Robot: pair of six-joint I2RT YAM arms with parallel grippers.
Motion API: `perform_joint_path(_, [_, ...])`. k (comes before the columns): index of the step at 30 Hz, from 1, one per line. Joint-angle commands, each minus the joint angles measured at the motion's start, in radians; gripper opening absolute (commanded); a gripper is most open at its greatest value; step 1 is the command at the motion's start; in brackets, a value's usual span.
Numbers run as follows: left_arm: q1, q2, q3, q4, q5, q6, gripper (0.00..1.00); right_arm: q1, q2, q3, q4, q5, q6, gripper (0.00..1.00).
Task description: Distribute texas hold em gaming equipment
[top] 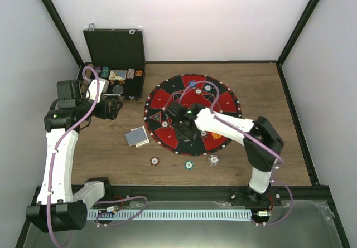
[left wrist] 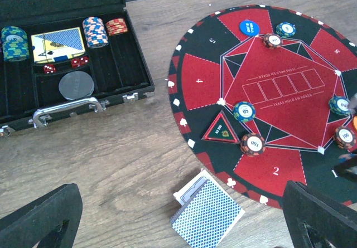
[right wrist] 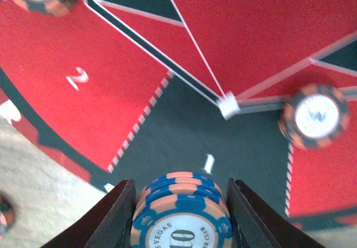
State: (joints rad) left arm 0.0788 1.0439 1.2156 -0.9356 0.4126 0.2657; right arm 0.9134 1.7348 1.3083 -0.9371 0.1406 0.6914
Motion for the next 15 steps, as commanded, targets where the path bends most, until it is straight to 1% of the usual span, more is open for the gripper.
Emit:
perform_joint_path(1, [0.006,-0.008,0.018,0.007,0.009,-0.006,1.00,0.009,0.136,0.147,0.053,-0.020,-0.058,0.22])
perform_joint_path(6, [0.006,-0.007,0.024,0.002,0.000,-0.002,1.00,0.021,0.259,0.259,0.080,-0.057,-0.080,0.21])
perform_joint_path(11, [0.006,-0.005,0.025,0.000,0.000,-0.005,1.00,0.050,0.345,0.338,0.086,-0.067,-0.092,0.22])
perform_joint_path(15, [0.006,-0.007,0.025,-0.001,-0.002,-0.003,1.00,0.065,0.392,0.371,0.099,-0.063,-0.088,0.22])
